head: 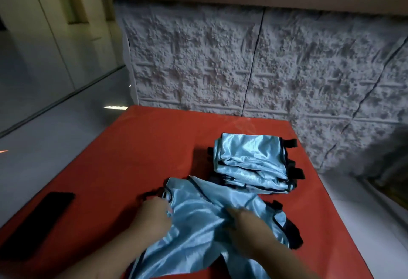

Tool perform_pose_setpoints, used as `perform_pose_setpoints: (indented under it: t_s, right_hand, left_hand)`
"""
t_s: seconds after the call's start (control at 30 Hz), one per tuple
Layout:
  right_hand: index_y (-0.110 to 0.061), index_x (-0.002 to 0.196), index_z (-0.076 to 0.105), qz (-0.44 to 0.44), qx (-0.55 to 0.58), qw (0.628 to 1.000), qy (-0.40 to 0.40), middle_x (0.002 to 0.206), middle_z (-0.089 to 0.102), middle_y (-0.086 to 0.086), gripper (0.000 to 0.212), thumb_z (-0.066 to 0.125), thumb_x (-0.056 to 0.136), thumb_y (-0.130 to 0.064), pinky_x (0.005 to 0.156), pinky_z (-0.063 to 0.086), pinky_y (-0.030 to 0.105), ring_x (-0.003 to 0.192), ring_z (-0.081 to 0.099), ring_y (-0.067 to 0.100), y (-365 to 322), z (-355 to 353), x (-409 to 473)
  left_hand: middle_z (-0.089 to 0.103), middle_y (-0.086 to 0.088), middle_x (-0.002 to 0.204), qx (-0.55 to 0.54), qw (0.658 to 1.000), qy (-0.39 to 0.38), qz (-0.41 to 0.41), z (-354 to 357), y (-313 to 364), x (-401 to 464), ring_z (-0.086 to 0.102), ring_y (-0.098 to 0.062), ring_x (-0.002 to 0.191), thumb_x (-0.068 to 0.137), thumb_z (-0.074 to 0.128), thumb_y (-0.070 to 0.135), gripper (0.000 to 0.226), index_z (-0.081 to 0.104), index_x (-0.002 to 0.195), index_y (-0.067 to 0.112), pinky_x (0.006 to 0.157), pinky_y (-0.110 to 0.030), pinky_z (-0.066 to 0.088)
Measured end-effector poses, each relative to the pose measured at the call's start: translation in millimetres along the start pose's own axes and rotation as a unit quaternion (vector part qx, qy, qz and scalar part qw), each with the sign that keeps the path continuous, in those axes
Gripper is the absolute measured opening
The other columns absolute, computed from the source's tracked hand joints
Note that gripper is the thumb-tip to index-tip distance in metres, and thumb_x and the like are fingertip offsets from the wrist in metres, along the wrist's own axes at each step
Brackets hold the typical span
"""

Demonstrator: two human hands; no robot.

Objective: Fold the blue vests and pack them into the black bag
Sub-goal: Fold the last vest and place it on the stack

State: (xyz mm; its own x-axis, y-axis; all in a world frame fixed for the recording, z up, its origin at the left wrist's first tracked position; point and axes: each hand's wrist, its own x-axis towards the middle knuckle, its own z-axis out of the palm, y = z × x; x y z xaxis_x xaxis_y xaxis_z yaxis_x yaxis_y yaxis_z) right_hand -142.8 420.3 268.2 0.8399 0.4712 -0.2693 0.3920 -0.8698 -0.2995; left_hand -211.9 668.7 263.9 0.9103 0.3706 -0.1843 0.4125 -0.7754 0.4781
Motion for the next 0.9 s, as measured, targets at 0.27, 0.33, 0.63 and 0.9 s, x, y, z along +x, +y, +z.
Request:
perform_pose_setpoints:
  t_s: [0.27,0.33,0.63,0.9]
  right_hand:
    - [-0.022,0.110,0.070,-0.001,0.008,0.995,0.104,0.109,0.072,0.003,0.033,0.052,0.082,-0.023,0.079,0.052,0.032,0.102,0.068,0.026,-21.6,-23.5,5.8]
    - [-0.026,0.115,0.071,-0.085,0.091,0.977,0.173,0.111,0.071,-0.001,0.036,0.049,0.086,-0.025,0.086,0.053,0.034,0.103,0.064,0.023,-30.8,-8.6,16.8]
    - [-0.017,0.087,0.064,0.051,0.067,0.992,0.099,0.087,0.069,0.006,0.041,0.057,0.089,-0.057,0.066,0.042,0.033,0.088,0.066,0.034,-25.5,8.0,34.5]
    - [-0.009,0.054,0.062,0.181,0.467,0.842,0.200,0.046,0.055,0.001,0.035,0.059,0.088,-0.015,0.048,0.038,0.026,0.046,0.048,0.020,15.1,-29.4,14.7]
  left_hand:
    - [0.058,0.003,0.051,0.037,0.998,-0.049,-0.014,-32.3,5.1,-1.6,0.053,-0.007,0.049,0.078,0.075,0.055,0.046,0.072,0.068,0.011,0.052,-0.026,0.039]
    - [0.061,0.001,0.057,0.027,0.992,0.123,-0.017,-24.9,5.0,12.1,0.062,-0.014,0.059,0.083,0.069,0.053,0.043,0.067,0.063,0.015,0.055,-0.029,0.040]
    - [0.073,0.006,0.075,-0.007,0.996,0.057,-0.069,23.3,6.3,18.6,0.071,-0.021,0.080,0.079,0.071,0.033,0.013,0.068,0.085,0.022,0.068,-0.030,0.053]
    - [0.062,0.008,0.060,-0.156,0.974,0.161,-0.031,21.4,-9.1,9.8,0.056,-0.009,0.057,0.081,0.072,0.004,0.028,0.056,0.066,0.023,0.053,-0.026,0.039]
